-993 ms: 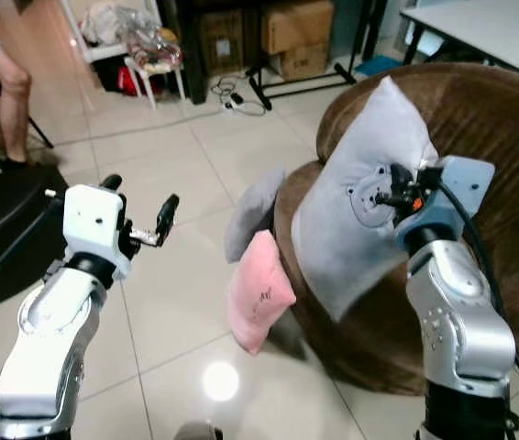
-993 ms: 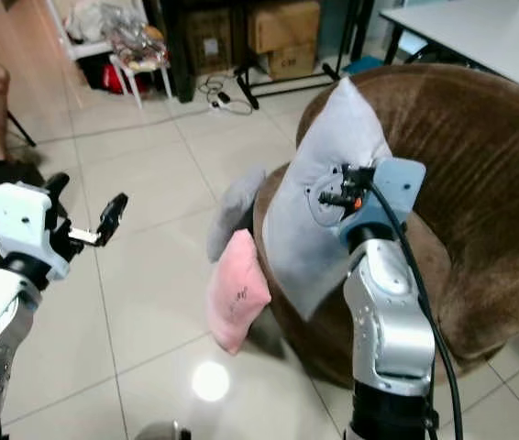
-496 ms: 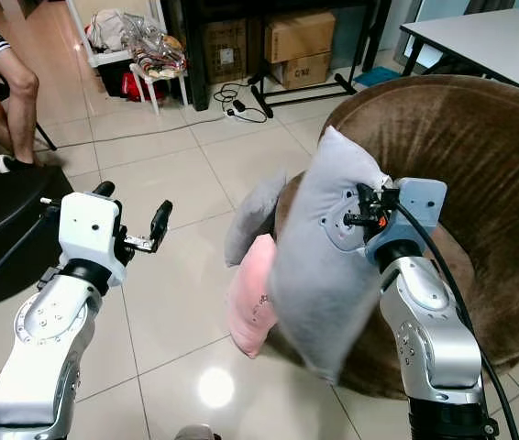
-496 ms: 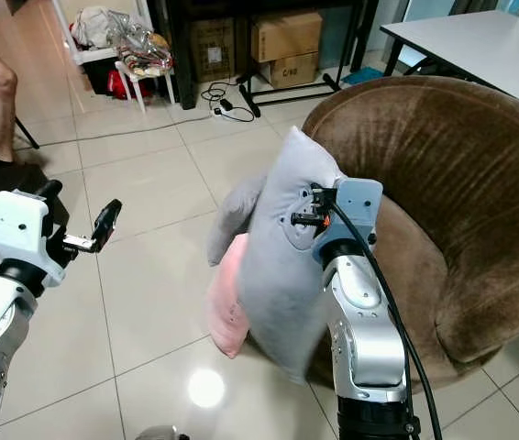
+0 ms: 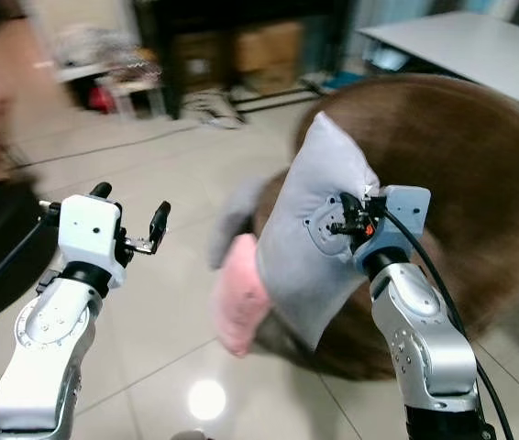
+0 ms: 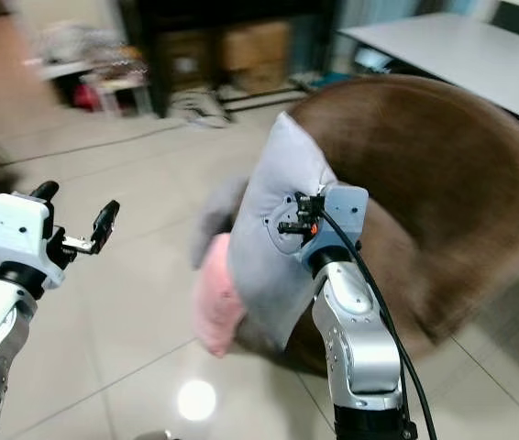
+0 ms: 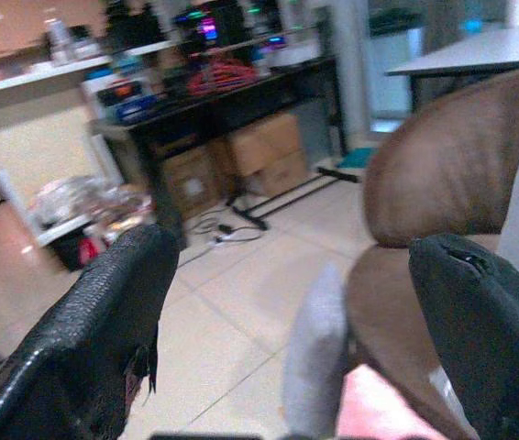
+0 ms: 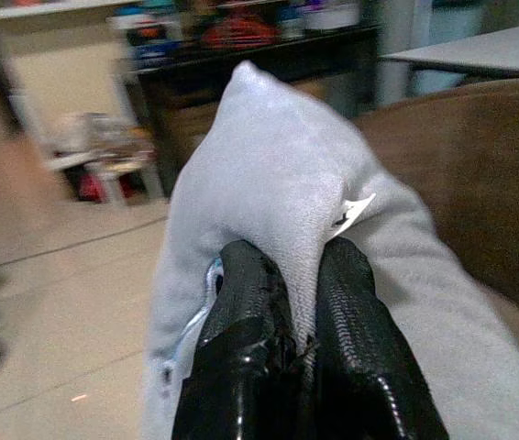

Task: Move the pillow to the sofa from floor

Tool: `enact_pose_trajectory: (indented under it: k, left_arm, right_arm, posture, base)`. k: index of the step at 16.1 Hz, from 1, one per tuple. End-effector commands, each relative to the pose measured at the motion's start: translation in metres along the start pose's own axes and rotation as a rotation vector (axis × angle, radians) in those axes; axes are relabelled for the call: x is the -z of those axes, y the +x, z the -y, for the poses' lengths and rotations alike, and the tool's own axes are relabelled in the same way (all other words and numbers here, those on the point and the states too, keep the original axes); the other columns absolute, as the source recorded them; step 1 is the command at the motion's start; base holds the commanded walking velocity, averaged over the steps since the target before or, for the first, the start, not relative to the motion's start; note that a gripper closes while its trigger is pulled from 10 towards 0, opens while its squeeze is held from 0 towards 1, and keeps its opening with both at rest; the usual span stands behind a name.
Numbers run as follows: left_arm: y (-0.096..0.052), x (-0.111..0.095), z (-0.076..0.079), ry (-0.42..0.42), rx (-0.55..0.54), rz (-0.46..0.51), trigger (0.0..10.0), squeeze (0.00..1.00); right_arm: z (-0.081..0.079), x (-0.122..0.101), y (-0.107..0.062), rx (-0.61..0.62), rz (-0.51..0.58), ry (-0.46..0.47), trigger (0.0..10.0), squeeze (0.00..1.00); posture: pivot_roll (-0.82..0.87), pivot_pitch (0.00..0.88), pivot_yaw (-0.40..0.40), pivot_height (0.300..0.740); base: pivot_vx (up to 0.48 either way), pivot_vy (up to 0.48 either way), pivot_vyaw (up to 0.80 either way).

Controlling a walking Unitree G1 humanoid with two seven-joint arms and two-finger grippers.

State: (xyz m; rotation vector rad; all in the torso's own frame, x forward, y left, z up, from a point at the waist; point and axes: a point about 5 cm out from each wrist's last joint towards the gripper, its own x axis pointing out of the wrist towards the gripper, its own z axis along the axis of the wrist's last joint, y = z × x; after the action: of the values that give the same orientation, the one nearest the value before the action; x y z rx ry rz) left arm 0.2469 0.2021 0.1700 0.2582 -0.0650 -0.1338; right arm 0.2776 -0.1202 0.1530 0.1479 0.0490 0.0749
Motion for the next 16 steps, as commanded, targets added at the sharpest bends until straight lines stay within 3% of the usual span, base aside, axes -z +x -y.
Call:
enact_pose_trajectory:
  k: [1,3,6,8,16]
  left_arm:
    - [-0.0004,-0.0035,0.0006,0.014,-0.005,0.019,10.0,0.00]
    - [-0.0002,-0.0072,0.0001,-0.040,0.002,0.049,10.0,0.00]
    - [0.0003,-0.0080,0.0010,-0.037,-0.003,0.048,10.0,0.00]
    - [0.0000,-0.0056,0.0003,-0.027,-0.006,0.034,10.0,0.00]
    - [0.0025,-0.0065,0.0034,-0.022,0.007,0.036,10.0,0.00]
  right_arm:
    - [-0.0050,-0.0121,-0.0001,0.007,0.075,0.038,10.0,0.00]
    - [-0.0088,-0.0149,-0.0006,-0.056,0.082,0.084,10.0,0.00]
    - [-0.0063,-0.0118,0.0027,-0.029,0.044,0.006,10.0,0.00]
    - [-0.0077,-0.0069,0.0021,-0.041,0.018,-0.039,10.0,0.00]
    - [-0.0076,-0.0105,0.0027,-0.026,0.039,-0.038,10.0,0.00]
  posture:
    - [0.04,0.000,-0.009,0.740]
    - [0.04,0.000,-0.008,0.740]
    - [0.04,0.000,-0.013,0.740]
    - [0.04,0.000,-0.013,0.740]
    - [0.04,0.000,-0.011,0.740]
  base:
    - [0.000,0.000,-0.80]
    - [0.120,0.000,-0.80]
    - [0.287,0.000,-0.61]
    - [0.306,0.000,0.00]
    - [0.305,0.000,0.00]
